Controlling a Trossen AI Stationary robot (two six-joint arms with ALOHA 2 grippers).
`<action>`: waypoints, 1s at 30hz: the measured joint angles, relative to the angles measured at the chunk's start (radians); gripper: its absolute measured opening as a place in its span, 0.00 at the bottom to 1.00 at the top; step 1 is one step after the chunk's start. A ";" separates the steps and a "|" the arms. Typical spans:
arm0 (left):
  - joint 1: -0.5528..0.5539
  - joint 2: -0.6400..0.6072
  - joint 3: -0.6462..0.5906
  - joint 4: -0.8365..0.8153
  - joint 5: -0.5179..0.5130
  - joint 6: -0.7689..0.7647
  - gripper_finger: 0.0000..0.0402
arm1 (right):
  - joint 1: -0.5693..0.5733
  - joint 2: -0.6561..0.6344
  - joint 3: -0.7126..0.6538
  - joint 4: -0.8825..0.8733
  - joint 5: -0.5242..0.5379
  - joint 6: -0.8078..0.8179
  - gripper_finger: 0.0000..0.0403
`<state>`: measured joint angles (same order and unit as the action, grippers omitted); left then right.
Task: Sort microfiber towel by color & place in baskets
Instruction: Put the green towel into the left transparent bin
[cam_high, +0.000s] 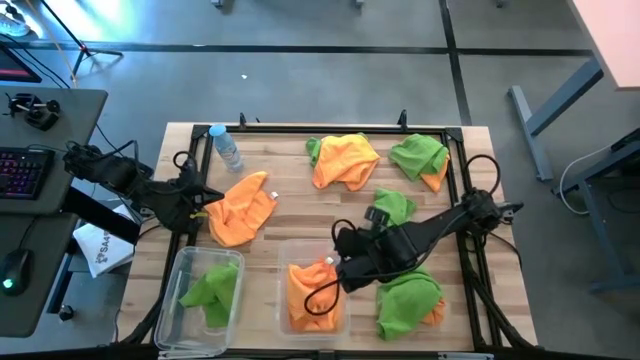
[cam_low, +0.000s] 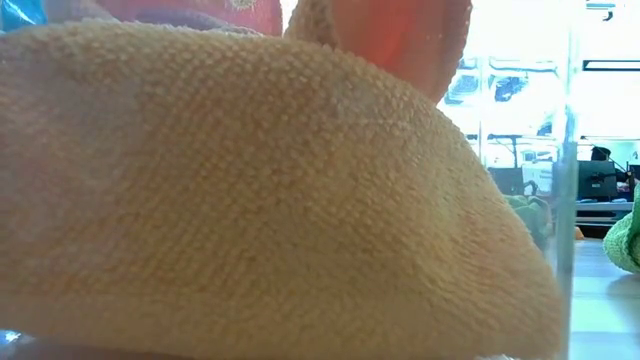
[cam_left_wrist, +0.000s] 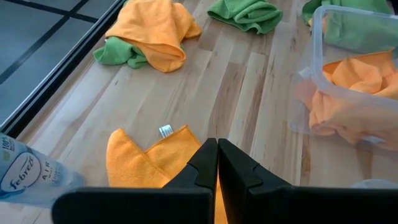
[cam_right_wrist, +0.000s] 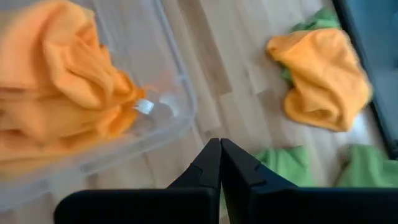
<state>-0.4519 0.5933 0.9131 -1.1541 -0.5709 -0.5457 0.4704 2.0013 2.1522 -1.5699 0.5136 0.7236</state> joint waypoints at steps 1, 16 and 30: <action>0.000 0.002 0.000 -0.001 -0.001 0.000 0.00 | 0.001 -0.004 -0.002 -0.001 0.010 -0.002 0.00; 0.000 0.019 0.000 0.000 -0.077 -0.001 0.00 | 0.002 -0.332 -0.467 0.035 0.097 0.181 0.00; 0.000 0.109 0.000 0.157 -0.172 0.087 0.00 | -0.116 -0.888 -1.105 0.453 0.104 0.225 0.00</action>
<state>-0.4519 0.7020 0.9131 -0.9973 -0.7427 -0.4592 0.3544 1.1134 1.0475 -1.1164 0.6172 0.9483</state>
